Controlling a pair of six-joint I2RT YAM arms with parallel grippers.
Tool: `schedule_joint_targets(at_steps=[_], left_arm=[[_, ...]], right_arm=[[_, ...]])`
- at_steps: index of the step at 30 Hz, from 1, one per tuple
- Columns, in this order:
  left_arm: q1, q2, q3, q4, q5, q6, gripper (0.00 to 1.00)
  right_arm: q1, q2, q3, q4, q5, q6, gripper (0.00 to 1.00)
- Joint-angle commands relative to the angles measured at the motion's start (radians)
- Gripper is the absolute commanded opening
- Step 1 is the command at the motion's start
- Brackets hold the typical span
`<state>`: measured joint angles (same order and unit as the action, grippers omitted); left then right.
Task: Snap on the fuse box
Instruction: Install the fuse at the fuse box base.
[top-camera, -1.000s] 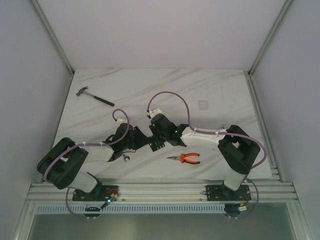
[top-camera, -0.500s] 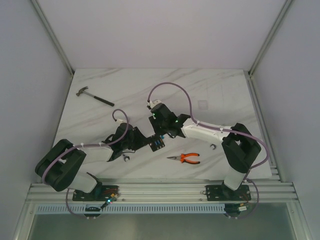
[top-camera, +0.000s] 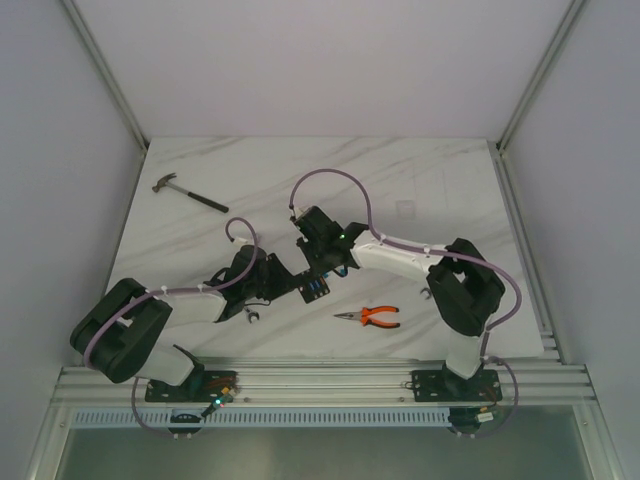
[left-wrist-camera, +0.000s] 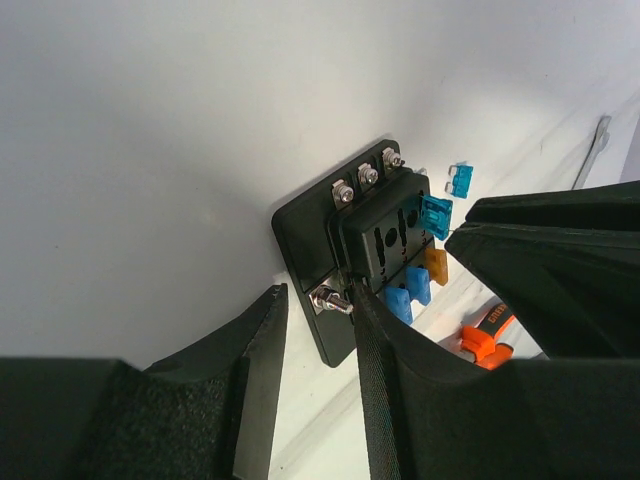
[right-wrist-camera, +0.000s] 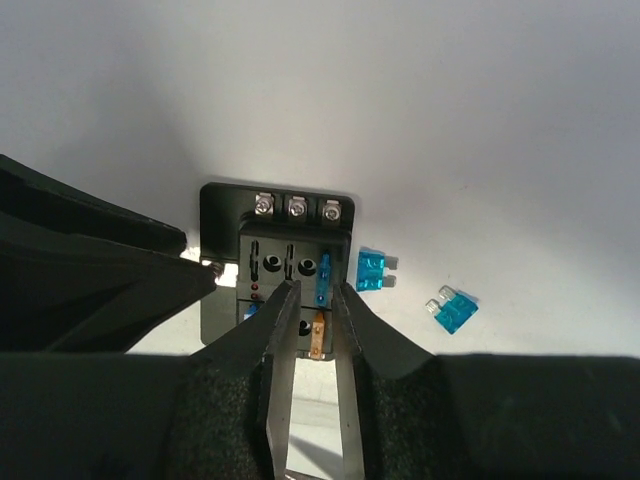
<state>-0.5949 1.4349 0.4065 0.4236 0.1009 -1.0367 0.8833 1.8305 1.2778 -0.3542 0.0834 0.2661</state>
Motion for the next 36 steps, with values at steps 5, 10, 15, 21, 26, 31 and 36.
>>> schedule_joint_targets(at_steps=[5,10,15,21,26,31,36], left_arm=[[0.001,0.001,0.021,-0.034,0.014,0.022,0.41],[0.001,0.014,0.023,-0.034,0.022,0.023,0.38],[0.001,0.026,0.024,-0.034,0.025,0.025,0.36],[0.001,0.031,0.024,-0.034,0.027,0.024,0.36],[0.0,0.034,0.023,-0.034,0.027,0.025,0.36],[0.001,0.034,0.021,-0.034,0.026,0.026,0.36],[0.001,0.033,0.02,-0.034,0.025,0.025,0.36]], right_arm=[[-0.005,0.049,0.078,-0.085,0.002,0.007,0.24],[-0.004,0.067,0.094,-0.099,-0.004,0.006,0.23],[-0.005,0.075,0.102,-0.111,-0.014,0.005,0.22],[-0.004,0.089,0.127,-0.135,-0.022,0.001,0.2],[-0.004,0.104,0.144,-0.15,-0.021,-0.003,0.13],[-0.004,0.123,0.168,-0.173,-0.016,-0.007,0.07],[-0.004,0.141,0.174,-0.205,-0.011,-0.021,0.05]])
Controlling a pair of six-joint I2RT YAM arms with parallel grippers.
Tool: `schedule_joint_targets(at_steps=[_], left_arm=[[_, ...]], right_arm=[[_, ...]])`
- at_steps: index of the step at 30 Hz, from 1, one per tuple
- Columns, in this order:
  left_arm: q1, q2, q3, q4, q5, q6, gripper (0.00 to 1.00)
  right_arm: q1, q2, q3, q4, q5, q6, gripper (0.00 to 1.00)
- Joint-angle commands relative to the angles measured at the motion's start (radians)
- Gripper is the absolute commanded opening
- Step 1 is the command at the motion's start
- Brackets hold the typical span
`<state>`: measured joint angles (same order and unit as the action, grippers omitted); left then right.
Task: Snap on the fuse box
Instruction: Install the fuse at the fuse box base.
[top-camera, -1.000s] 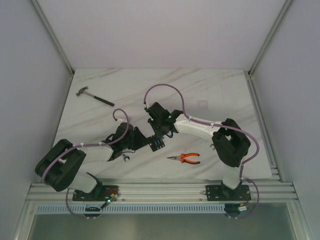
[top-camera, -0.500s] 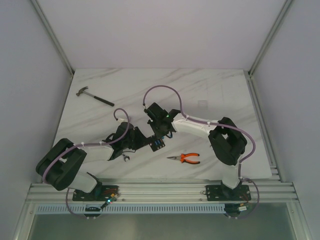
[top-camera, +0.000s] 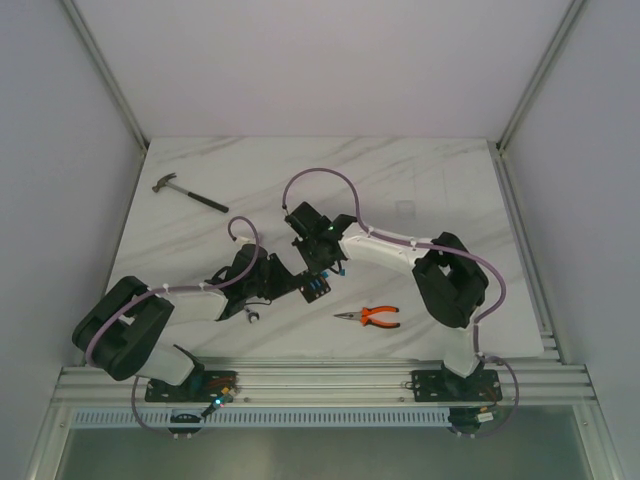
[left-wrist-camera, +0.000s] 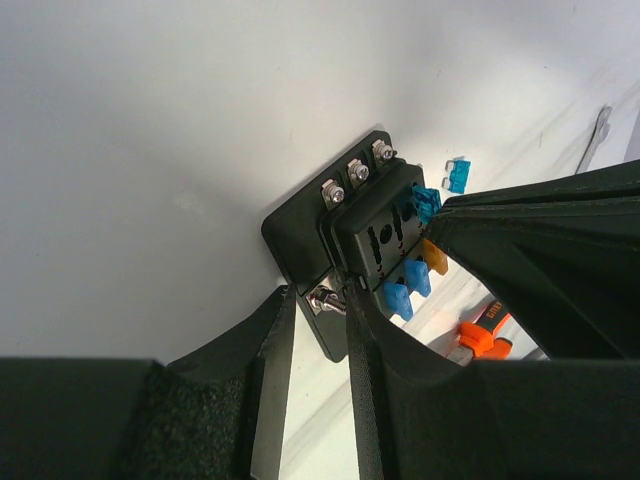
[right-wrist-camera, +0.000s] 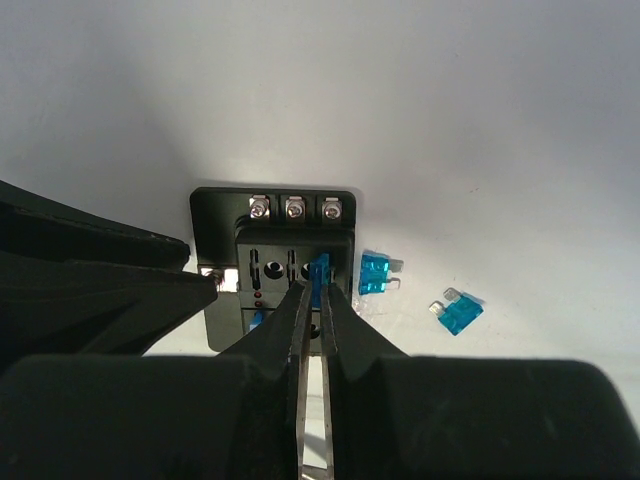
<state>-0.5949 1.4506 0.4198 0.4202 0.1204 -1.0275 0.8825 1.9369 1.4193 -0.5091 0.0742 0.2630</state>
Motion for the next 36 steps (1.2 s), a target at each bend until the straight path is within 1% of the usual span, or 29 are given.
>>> schedule_joint_targets(at_steps=[1,11,28,36], left_arm=[[0.002,0.016,0.006,-0.031,0.005,0.017,0.36],[0.001,0.015,0.002,-0.031,0.003,0.013,0.36],[0.001,0.02,0.004,-0.031,0.005,0.014,0.36],[0.001,0.023,0.008,-0.034,0.007,0.018,0.35]], right_arm=[[-0.004,0.035,0.027,-0.052,0.0,-0.021,0.05],[-0.005,0.004,-0.039,-0.03,0.022,-0.059,0.09],[-0.013,-0.021,-0.074,-0.012,0.018,-0.079,0.11],[-0.017,-0.047,-0.093,-0.009,0.031,-0.084,0.13]])
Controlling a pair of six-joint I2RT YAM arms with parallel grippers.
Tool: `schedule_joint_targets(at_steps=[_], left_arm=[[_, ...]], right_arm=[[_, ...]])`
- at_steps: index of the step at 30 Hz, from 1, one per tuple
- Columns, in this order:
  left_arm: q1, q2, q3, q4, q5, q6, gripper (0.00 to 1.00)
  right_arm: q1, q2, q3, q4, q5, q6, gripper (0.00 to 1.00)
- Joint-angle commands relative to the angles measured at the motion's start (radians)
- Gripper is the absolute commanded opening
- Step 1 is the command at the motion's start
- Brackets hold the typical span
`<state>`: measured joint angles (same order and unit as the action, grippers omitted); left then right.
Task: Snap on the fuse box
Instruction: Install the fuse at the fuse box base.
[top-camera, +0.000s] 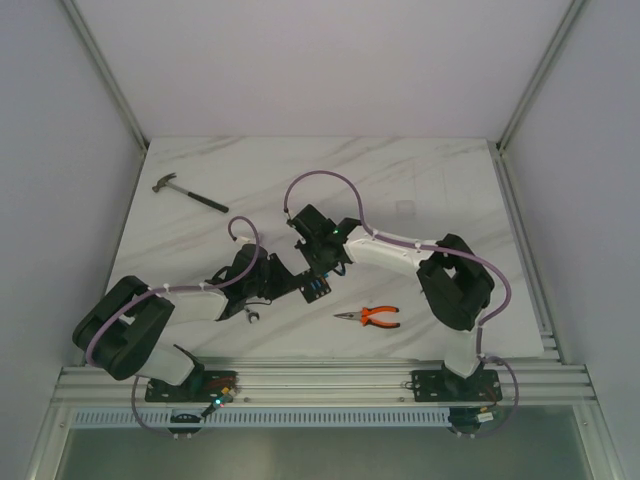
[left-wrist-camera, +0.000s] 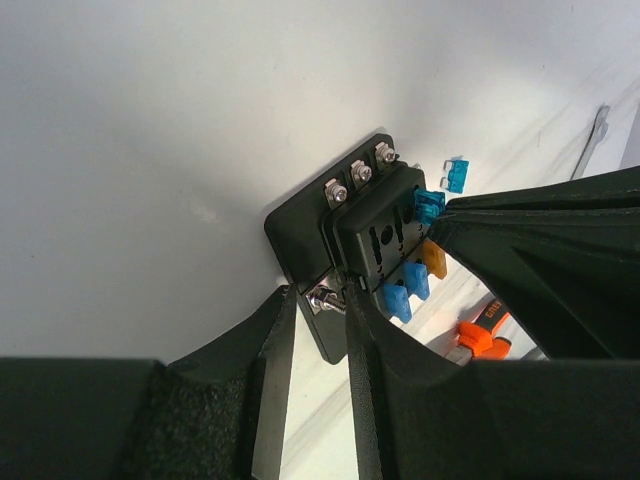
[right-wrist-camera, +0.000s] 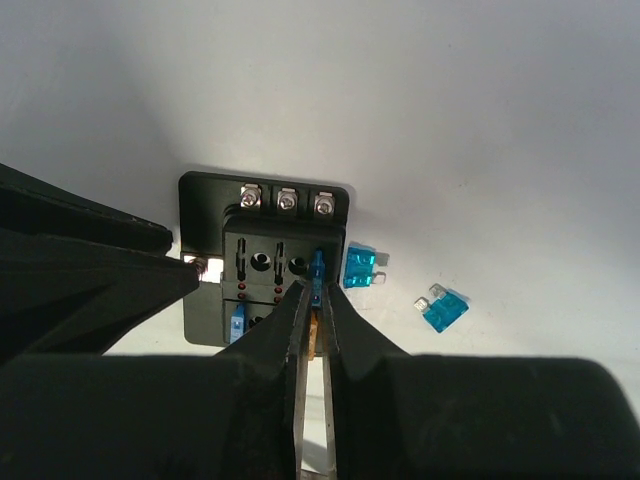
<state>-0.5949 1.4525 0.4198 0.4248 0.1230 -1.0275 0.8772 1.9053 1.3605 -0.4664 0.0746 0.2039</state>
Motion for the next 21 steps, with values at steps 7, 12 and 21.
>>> schedule_joint_targets(at_steps=[7,12,21], left_arm=[[0.001,0.02,0.009,-0.038,0.005,0.019,0.35],[0.0,0.022,0.012,-0.038,0.007,0.019,0.35],[0.001,0.022,0.01,-0.037,0.007,0.019,0.35]], right_arm=[[-0.012,-0.007,-0.033,-0.025,0.001,-0.009,0.2],[-0.011,-0.009,-0.012,-0.023,-0.019,0.002,0.32],[-0.011,-0.015,0.046,-0.065,-0.007,0.011,0.36]])
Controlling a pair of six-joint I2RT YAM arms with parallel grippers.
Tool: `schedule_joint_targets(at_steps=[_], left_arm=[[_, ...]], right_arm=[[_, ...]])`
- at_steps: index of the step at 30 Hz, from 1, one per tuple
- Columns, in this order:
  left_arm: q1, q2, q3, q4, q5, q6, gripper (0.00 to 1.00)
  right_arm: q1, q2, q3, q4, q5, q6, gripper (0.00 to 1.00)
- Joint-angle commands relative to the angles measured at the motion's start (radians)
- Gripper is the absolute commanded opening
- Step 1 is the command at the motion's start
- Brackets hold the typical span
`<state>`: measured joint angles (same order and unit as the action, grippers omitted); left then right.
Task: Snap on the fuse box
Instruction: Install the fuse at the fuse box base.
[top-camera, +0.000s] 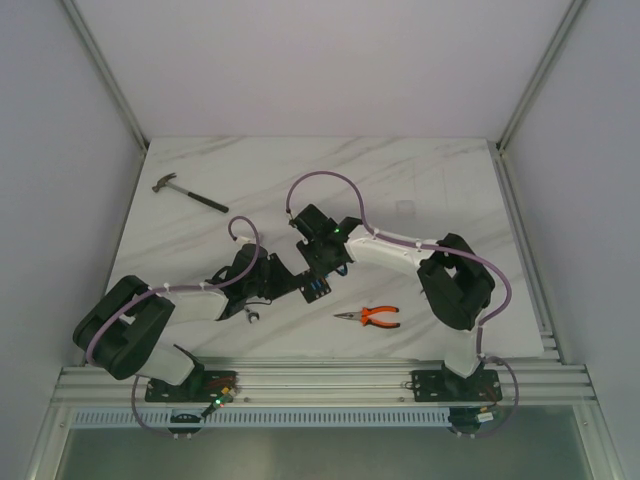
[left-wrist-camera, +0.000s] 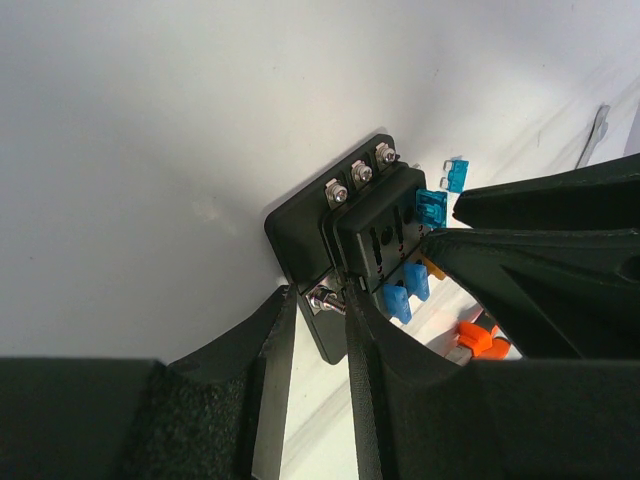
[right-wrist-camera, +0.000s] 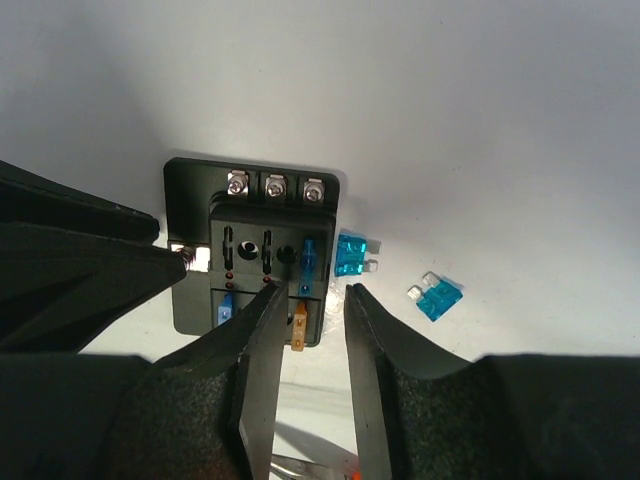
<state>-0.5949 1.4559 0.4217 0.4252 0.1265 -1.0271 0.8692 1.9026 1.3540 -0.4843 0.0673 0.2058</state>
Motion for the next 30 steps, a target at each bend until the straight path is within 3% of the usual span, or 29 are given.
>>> schedule_joint_targets(at_steps=[1,30], left_arm=[[0.001,0.019,0.009,-0.038,0.004,0.019,0.35],[0.001,0.03,0.006,-0.031,0.009,0.019,0.35]], right_arm=[[-0.003,-0.009,0.059,-0.054,0.005,0.011,0.35],[-0.004,0.081,0.149,-0.116,-0.013,0.026,0.18]])
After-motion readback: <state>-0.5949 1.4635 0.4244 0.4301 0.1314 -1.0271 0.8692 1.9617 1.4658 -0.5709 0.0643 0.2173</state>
